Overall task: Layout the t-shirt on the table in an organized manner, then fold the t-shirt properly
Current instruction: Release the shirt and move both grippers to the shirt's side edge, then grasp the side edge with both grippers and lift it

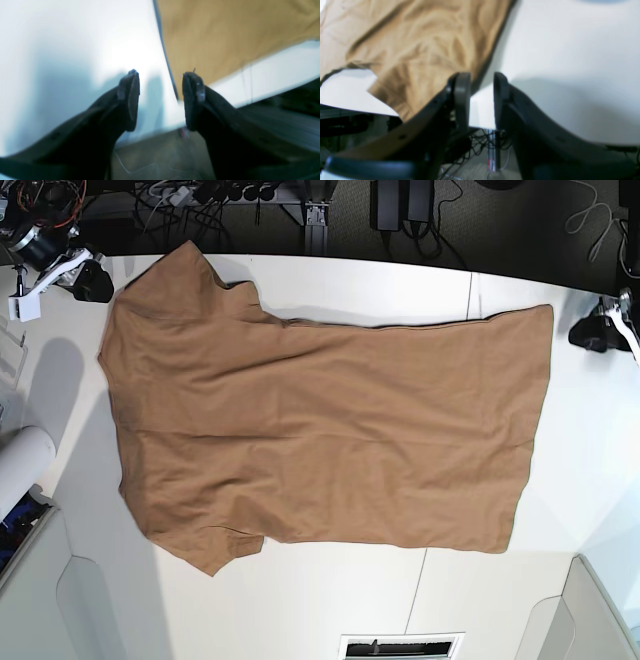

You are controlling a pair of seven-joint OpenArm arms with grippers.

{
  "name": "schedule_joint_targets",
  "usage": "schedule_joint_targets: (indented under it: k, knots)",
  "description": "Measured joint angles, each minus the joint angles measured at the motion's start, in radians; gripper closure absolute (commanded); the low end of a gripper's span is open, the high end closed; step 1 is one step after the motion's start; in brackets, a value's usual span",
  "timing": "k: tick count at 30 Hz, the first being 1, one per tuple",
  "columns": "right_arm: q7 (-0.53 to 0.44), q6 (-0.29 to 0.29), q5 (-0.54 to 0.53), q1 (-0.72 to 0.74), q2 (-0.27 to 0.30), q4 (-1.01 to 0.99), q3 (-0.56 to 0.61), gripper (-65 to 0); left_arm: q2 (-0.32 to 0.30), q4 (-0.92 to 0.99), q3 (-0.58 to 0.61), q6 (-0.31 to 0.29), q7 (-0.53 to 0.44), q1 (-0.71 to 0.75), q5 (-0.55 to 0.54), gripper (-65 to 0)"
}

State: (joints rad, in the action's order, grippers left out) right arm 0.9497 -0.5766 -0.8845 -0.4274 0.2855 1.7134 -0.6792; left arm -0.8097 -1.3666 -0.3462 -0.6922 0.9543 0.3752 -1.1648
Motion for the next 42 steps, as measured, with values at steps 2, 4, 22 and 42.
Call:
schedule_joint_targets:
  k: [2, 4, 22, 42]
  knots:
    - [0.002, 0.0, 0.008, -0.002, 0.0, 0.0, 0.009, -25.4, 0.038, 0.002, -0.005, 0.0, 0.004, 0.021, 0.002, -30.1]
    - [0.002, 0.0, 0.021, -0.001, 0.0, 0.0, 0.02, -31.5, 0.062, 0.002, -0.013, 0.001, -0.005, 0.02, 0.006, -30.1]
    - [-0.002, 0.0, 0.026, 0.0, 0.0, -0.028, 0.024, -32.1, 0.106, 0.001, -0.02, -0.005, -0.072, 0.014, 0.095, -38.1]
    - [-0.032, -0.004, 0.01, 0.004, -0.064, -0.025, 0.198, -31.3, 0.165, 0.022, -0.028, -0.013, -0.092, 0.009, 0.08, -37.6]
